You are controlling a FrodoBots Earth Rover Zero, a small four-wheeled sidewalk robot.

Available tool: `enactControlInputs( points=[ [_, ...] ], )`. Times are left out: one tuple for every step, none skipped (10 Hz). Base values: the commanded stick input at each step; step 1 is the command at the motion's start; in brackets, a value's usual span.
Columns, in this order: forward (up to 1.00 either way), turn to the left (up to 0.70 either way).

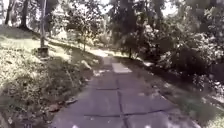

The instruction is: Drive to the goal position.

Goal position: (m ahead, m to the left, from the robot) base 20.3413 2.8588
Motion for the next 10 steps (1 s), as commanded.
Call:
enactControlInputs(
  points=[
    [0.45,0.0],
    [0.45,0.0],
    [0.45,0.0],
    [0.45,0.0],
    [0.45,0.0],
    [0.45,0.0],
    [0.45,0.0],
    [0.45,0.0],
    [0.45,0.0],
    [0.45,0.0]
  ],
)
